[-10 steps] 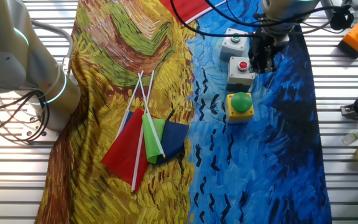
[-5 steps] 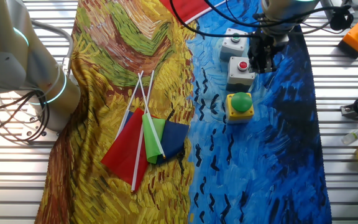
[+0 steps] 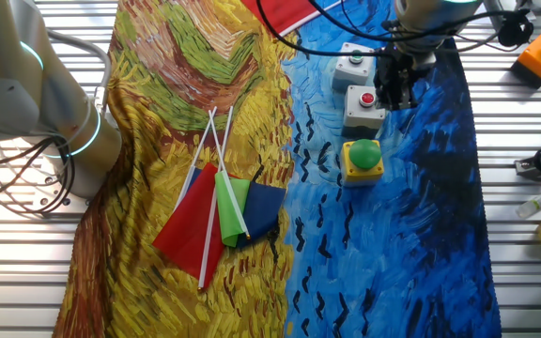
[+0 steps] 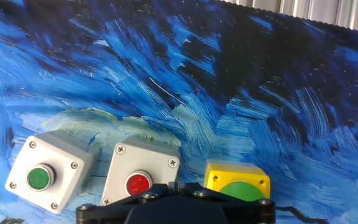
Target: Press three buttons from left to right in sequence
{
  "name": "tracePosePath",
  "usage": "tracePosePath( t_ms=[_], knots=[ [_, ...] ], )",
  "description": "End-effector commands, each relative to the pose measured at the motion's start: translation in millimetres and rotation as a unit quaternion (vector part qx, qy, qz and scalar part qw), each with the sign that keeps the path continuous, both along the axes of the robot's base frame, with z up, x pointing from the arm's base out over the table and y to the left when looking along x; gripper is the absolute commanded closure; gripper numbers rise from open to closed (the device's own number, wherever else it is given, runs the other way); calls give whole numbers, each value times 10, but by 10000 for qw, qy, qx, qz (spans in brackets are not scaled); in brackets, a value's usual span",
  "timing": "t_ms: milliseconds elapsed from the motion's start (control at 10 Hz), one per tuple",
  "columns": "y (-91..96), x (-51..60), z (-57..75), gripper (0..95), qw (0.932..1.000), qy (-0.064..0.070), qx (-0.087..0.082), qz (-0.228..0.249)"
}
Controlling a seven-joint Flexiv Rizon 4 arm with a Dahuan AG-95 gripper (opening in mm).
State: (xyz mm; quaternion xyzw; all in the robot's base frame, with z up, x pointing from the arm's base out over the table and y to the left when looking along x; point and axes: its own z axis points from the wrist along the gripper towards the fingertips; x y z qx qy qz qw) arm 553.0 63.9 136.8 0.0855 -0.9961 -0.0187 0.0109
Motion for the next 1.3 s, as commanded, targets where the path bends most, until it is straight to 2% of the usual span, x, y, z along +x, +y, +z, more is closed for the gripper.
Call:
tracePosePath(
  t_ms=[100,200,300,600,1000,1300],
  knots=[
    [65,-12,-28,950,10000,-37,-2,-70],
    [65,-12,-28,950,10000,-37,-2,-70],
    [246,22,-21,950,9998,-13,-21,-182],
    [416,39,-67,950,9997,-17,-37,-235],
    [425,-25,-104,950,9998,-54,-54,-196],
    [412,-31,-134,950,9998,-75,-48,-182]
  ],
)
